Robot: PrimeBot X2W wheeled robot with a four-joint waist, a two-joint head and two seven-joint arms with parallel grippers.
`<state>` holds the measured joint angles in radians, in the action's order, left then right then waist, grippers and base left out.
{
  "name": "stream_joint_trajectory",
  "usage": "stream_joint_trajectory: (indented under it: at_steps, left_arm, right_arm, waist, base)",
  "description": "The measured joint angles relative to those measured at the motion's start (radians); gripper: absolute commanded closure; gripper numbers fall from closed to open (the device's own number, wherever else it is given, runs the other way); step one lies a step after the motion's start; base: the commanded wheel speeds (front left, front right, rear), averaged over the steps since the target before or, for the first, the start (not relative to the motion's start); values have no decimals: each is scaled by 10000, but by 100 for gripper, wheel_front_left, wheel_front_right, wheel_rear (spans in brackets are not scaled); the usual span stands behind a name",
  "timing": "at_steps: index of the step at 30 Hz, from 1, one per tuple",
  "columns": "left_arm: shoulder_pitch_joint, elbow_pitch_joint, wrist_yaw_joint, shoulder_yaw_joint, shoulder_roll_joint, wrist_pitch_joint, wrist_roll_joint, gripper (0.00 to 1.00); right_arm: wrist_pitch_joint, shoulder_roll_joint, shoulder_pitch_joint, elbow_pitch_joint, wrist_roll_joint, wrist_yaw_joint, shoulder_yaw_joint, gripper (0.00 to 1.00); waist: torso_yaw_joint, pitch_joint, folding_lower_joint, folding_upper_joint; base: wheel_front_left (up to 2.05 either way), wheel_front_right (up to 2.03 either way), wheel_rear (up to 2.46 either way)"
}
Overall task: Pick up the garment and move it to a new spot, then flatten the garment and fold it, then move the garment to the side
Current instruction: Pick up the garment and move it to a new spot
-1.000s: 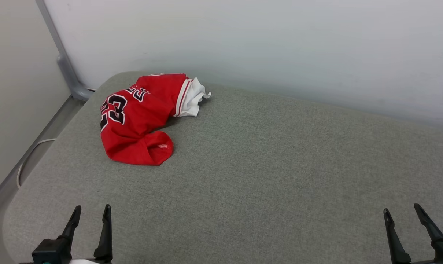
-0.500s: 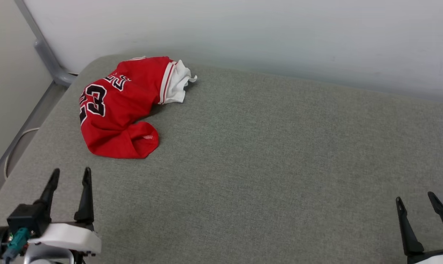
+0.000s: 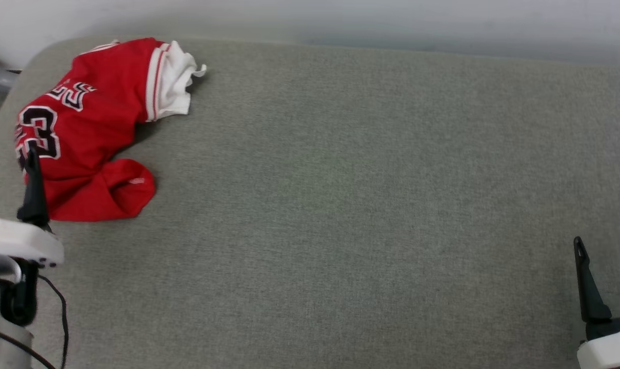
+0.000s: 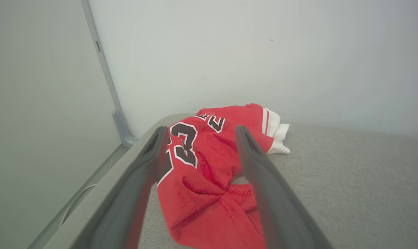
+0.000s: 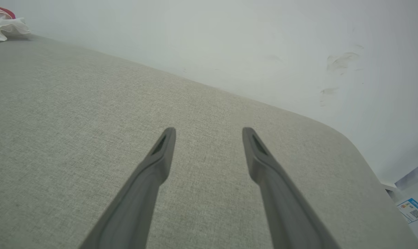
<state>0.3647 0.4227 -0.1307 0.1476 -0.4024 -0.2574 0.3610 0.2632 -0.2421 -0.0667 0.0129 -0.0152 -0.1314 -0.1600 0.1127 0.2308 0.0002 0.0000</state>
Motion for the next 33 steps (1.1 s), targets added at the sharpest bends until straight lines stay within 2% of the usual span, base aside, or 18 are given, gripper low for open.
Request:
stream_joint_trajectory:
  at_steps: [4,13,19,27,28,29,30,32,33]
  left_arm:
    - [1327,1001,0,-732,-1083,368,245,0]
    - [4905,3005,-4,-2355,-2568,2420,1538,0]
    - [6643,4978,-2,-2884,-2801,4826,2359,0]
    - [7868,6895,0,-3509,-3028,7461,2314,0]
    - [8030,7030,0,-3578,-3012,7682,2303,13]
    - [8138,7137,0,-3639,-2982,7846,2299,13]
    - [8201,7200,0,-3739,-2947,7948,2230,31]
    - [8309,7254,0,-3962,-2869,8036,2130,100]
    - [8319,7137,0,-4128,-2798,8092,2140,100]
  right_arm:
    - [0,-2,100,-209,-123,0,-140,0]
    - [-2,-86,39,-861,-222,0,-1074,0]
    - [0,-244,-22,-1369,-280,0,-1496,0]
    - [0,-267,-32,-1772,-362,0,-1283,0]
    - [0,-268,-32,-1801,-364,0,-1258,0]
    - [0,-268,-28,-1852,-364,0,-1244,0]
    - [0,-267,-13,-1910,-366,0,-1239,0]
    - [0,-265,-8,-1967,-387,0,-1193,0]
    - [0,-261,-8,-1987,-393,0,-1166,0]
  waist:
    - [-462,586,1,0]
    - [-1049,2226,1,0]
    - [-1050,3230,0,0]
    - [-799,3623,0,0]
    - [-778,3640,0,0]
    - [-760,3655,0,0]
    - [-743,3673,-1,0]
    - [-714,3707,-1,0]
    - [-705,3718,0,0]
  base:
    - [0,0,0]
    - [0,0,0]
    - [0,0,0]
    - [0,0,0]
    - [0,0,0]
    - [0,0,0]
    - [0,0,0]
    - [0,0,0]
    - [0,0,0]
